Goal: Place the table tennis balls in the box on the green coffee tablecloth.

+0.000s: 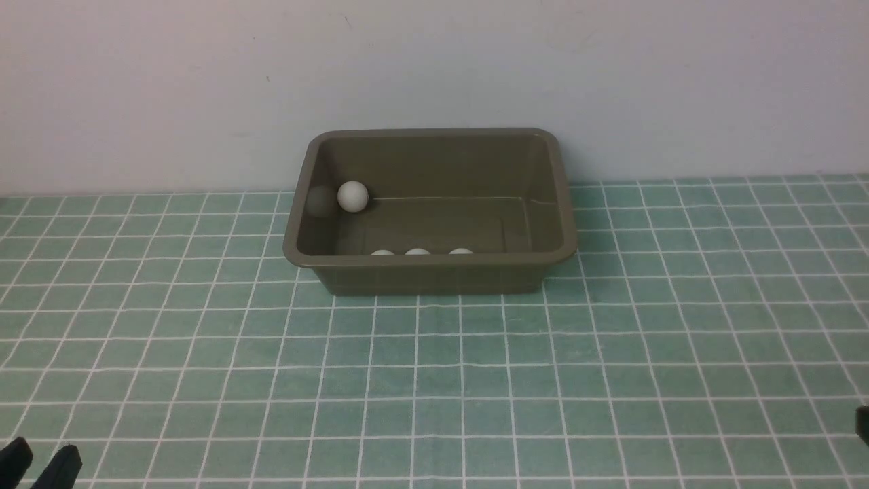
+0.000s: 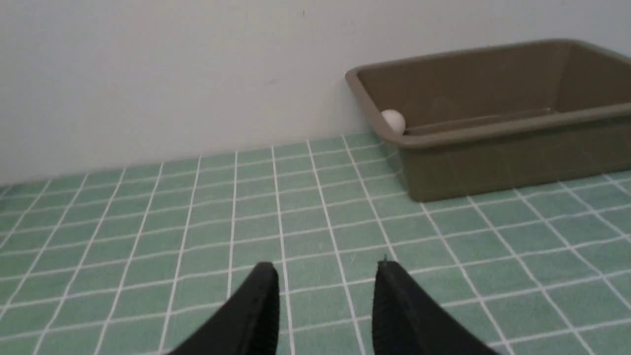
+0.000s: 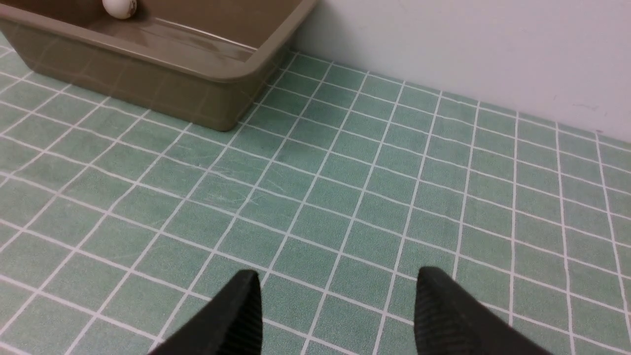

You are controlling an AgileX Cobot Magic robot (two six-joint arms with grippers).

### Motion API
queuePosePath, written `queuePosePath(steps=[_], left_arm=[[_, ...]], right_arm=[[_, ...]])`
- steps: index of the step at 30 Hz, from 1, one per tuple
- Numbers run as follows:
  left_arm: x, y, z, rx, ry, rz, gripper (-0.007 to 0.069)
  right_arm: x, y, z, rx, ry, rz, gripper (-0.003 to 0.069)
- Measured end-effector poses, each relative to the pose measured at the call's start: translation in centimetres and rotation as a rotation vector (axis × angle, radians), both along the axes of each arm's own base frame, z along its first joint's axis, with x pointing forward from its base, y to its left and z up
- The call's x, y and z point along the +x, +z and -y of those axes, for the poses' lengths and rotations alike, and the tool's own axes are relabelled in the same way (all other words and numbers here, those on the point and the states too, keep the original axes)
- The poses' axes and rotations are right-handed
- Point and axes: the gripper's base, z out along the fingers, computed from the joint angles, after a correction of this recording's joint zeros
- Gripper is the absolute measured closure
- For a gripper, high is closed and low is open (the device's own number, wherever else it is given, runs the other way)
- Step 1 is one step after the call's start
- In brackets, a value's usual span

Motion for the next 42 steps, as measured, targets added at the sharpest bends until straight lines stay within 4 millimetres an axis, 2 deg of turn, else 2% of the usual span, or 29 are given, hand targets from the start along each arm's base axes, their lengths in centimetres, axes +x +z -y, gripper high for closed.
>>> queuePosePath(steps=[10, 42], left_arm=[[-0.3, -2.4, -0.3, 0.023, 0.031, -0.203, 0.0377], [-0.3, -2.4, -0.7, 0.038, 0.091, -0.204, 0.0377]], right_arm=[[0.0, 0.0, 0.0, 0.000, 0.000, 0.000, 0.0270], [-0.4, -0.8, -0.2, -0.012, 0.028, -0.093, 0.0270]])
